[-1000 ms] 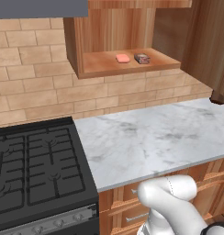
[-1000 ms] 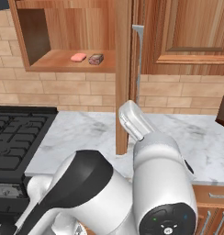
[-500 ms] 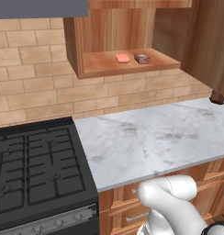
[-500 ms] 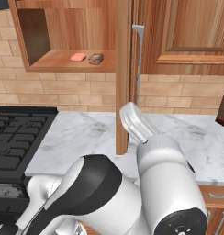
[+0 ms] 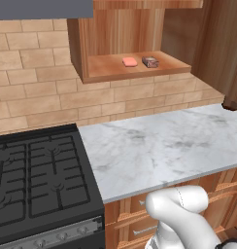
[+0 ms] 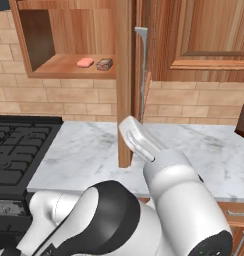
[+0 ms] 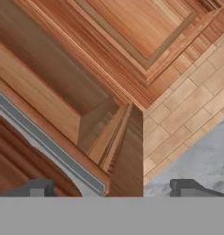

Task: Pick up the bar soap and bar soap from the sink, and place them back in the cabinet, and close the cabinet door.

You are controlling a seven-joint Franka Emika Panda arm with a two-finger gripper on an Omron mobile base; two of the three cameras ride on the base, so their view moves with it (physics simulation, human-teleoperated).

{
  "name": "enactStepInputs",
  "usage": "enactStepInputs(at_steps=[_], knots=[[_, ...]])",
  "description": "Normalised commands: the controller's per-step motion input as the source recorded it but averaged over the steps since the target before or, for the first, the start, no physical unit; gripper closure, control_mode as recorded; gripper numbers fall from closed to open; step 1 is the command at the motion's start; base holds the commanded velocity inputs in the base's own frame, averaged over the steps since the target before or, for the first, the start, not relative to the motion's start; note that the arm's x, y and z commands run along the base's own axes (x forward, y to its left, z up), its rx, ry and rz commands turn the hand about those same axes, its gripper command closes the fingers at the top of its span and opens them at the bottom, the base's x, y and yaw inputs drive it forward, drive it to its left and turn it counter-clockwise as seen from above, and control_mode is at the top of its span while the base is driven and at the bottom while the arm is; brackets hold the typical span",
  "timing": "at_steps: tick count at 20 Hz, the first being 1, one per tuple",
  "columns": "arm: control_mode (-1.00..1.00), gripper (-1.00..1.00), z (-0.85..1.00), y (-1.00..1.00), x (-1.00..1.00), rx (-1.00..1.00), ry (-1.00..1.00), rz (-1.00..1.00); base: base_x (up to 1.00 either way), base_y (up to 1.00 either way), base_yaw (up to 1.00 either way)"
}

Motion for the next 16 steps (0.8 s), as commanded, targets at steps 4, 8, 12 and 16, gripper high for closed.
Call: enactStepInputs(at_steps=[4, 8, 12, 16], knots=[[-1.0, -1.0, 0.0, 0.38, 0.02, 0.0, -0.06, 0.13, 0.0, 0.0, 0.0], [-1.0, -1.0, 0.0, 0.51, 0.14, 0.0, -0.07, 0.11, 0.0, 0.0, 0.0], [-1.0, -1.0, 0.0, 0.52, 0.22, 0.0, -0.05, 0.09, 0.0, 0.0, 0.0], [-1.0, -1.0, 0.0, 0.51, 0.32, 0.0, -0.05, 0.05, 0.0, 0.0, 0.0]])
